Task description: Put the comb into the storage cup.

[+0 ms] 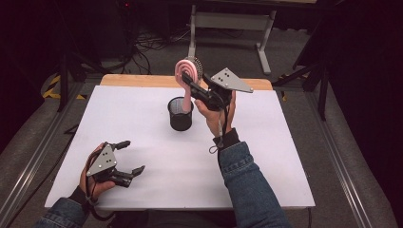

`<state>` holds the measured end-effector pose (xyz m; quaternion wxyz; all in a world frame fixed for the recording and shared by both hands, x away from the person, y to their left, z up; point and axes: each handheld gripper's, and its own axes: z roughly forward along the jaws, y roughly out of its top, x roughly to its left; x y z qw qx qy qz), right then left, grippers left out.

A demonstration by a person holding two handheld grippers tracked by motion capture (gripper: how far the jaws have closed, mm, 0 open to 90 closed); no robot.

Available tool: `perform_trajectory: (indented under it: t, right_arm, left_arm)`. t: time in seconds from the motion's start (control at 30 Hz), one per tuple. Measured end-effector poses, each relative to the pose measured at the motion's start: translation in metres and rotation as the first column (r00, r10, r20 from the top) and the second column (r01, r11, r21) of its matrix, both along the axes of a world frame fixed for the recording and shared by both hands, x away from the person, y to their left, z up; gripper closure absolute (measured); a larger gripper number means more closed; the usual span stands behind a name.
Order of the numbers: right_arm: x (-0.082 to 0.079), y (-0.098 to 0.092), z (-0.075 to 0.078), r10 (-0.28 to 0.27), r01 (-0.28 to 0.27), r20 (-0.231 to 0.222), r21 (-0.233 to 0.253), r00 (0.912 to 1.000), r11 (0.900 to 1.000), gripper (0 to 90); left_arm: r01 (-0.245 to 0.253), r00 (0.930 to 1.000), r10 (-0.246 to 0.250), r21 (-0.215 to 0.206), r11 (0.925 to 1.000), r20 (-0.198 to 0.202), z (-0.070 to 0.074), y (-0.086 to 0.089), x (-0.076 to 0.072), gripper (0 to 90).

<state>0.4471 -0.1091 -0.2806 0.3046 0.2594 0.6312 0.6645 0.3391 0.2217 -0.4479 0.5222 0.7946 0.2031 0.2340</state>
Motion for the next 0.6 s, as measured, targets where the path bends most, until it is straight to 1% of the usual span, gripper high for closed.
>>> perform_trajectory:
  t: [0.07, 0.1, 0.13, 0.2, 0.23, 0.37, 0.4, 0.43, 0.47, 0.5, 0.53, 0.57, 0.6]
  right_arm:
    - [0.002, 0.0, -0.001, -0.005, 0.005, -0.003, 0.002, 1.0, 1.0, 63.4]
    - [0.003, 0.001, -0.002, -0.011, 0.011, -0.009, 0.015, 0.9999, 1.0, 63.4]
    - [0.004, 0.001, -0.003, -0.01, 0.01, -0.007, 0.002, 0.9999, 1.0, 63.4]
    - [0.006, 0.002, -0.004, -0.014, 0.014, -0.012, 0.0, 0.9998, 1.0, 63.4]
    - [0.007, 0.003, -0.005, -0.015, 0.015, -0.014, 0.009, 0.9998, 1.0, 63.4]
    - [0.01, 0.005, -0.009, -0.017, 0.017, -0.021, 0.009, 0.9996, 1.0, 63.4]
    - [0.011, 0.007, -0.009, -0.023, 0.024, -0.032, 0.035, 0.9992, 0.999, 63.4]
    - [0.012, 0.007, -0.01, -0.022, 0.023, -0.032, 0.042, 0.9992, 0.999, 63.4]
    - [0.012, 0.006, -0.011, -0.017, 0.019, -0.035, 0.037, 0.9992, 0.999, 63.4]
    - [0.013, 0.005, -0.012, -0.017, 0.017, -0.029, 0.026, 0.9994, 1.0, 63.4]
    - [0.013, 0.006, -0.012, -0.013, 0.014, -0.033, 0.039, 0.9994, 0.999, 63.4]
    - [0.014, 0.006, -0.013, -0.02, 0.02, -0.031, 0.022, 0.9993, 1.0, 63.4]
    - [0.015, 0.007, -0.014, -0.021, 0.022, -0.035, 0.032, 0.9992, 0.999, 63.4]
  left_arm:
    - [0.001, 1.0, -0.001, -0.004, 1.0, 0.001, 0.0, 0.0, 0.0, 5.4]
    - [0.002, 1.0, -0.002, 0.002, 1.0, -0.001, 0.0, 0.0, 0.0, 5.4]
    - [0.002, 1.0, -0.002, -0.001, 1.0, 0.001, 0.0, 0.0, 0.0, 5.4]
    - [0.001, 1.0, -0.001, -0.007, 1.0, 0.0, 0.0, 0.0, 0.0, 5.5]
    - [0.0, 1.0, -0.001, -0.01, 1.0, -0.001, 0.0, 0.0, 0.0, 5.5]
    - [0.001, 1.0, -0.001, -0.006, 1.0, -0.002, 0.0, 0.001, 0.0, 5.5]
    - [0.001, 1.0, -0.001, -0.006, 1.0, -0.001, 0.0, 0.001, 0.0, 5.5]
    - [0.002, 1.0, -0.002, -0.009, 1.0, 0.0, 0.0, 0.001, 0.0, 5.5]
    - [0.002, 1.0, -0.002, -0.008, 1.0, 0.001, 0.0, 0.001, 0.0, 5.5]
    - [0.003, 1.0, -0.003, -0.004, 1.0, -0.001, 0.001, 0.001, 0.0, 5.5]
    - [0.003, 1.0, -0.003, -0.006, 1.0, 0.001, 0.001, 0.001, 0.0, 5.5]
    - [0.004, 1.0, -0.004, -0.004, 1.0, -0.001, 0.001, 0.001, 0.0, 5.5]
    - [0.005, 1.0, -0.005, -0.004, 1.0, -0.001, 0.001, 0.001, 0.0, 5.5]
